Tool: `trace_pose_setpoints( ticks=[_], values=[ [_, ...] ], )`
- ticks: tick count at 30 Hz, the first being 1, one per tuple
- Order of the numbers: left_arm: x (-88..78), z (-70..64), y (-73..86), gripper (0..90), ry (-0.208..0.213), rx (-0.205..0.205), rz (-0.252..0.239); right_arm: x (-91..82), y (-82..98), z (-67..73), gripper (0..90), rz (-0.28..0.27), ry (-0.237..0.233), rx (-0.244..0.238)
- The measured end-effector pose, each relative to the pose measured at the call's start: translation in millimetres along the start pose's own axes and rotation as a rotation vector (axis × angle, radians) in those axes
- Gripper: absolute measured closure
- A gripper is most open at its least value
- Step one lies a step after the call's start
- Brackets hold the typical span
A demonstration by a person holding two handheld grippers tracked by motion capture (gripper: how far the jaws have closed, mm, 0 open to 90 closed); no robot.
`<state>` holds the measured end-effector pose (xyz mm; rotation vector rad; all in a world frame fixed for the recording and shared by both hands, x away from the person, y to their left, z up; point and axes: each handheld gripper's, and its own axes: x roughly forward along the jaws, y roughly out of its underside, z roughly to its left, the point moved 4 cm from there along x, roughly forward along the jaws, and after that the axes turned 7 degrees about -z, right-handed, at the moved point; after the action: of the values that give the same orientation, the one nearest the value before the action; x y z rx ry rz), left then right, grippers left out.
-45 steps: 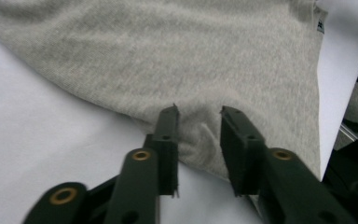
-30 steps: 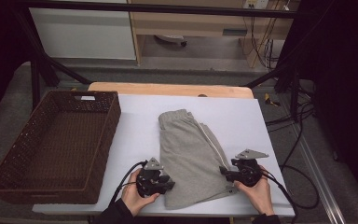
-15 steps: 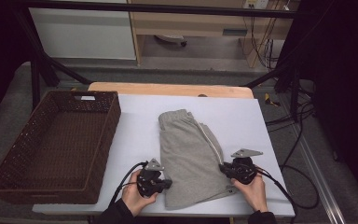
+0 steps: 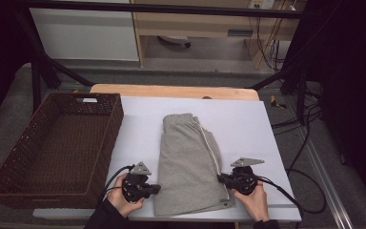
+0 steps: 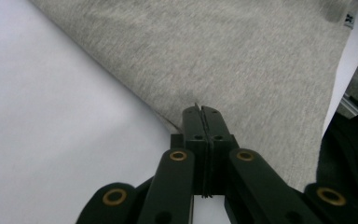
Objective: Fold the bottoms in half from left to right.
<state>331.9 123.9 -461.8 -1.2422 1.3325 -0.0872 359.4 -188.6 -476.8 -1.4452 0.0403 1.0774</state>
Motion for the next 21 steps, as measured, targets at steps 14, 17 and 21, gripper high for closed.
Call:
trace_pose_setpoints(
  ticks=[14,17,21],
  values=[
    [-3.8,-2.6,9.4,90.0,-0.018,0.044,0.013,-5.2,1.2,9.3,71.2,-0.015,0.001,-0.035],
    [-2.3,-1.6,8.0,88.6,-0.011,0.038,-0.001,-7.8,-10.3,6.0,60.0,-0.07,0.001,-0.068],
    [-2.1,2.0,4.8,77.1,-0.032,0.054,-0.026,-1.4,-28.4,-0.4,41.1,-0.132,0.015,-0.091]
  ],
)
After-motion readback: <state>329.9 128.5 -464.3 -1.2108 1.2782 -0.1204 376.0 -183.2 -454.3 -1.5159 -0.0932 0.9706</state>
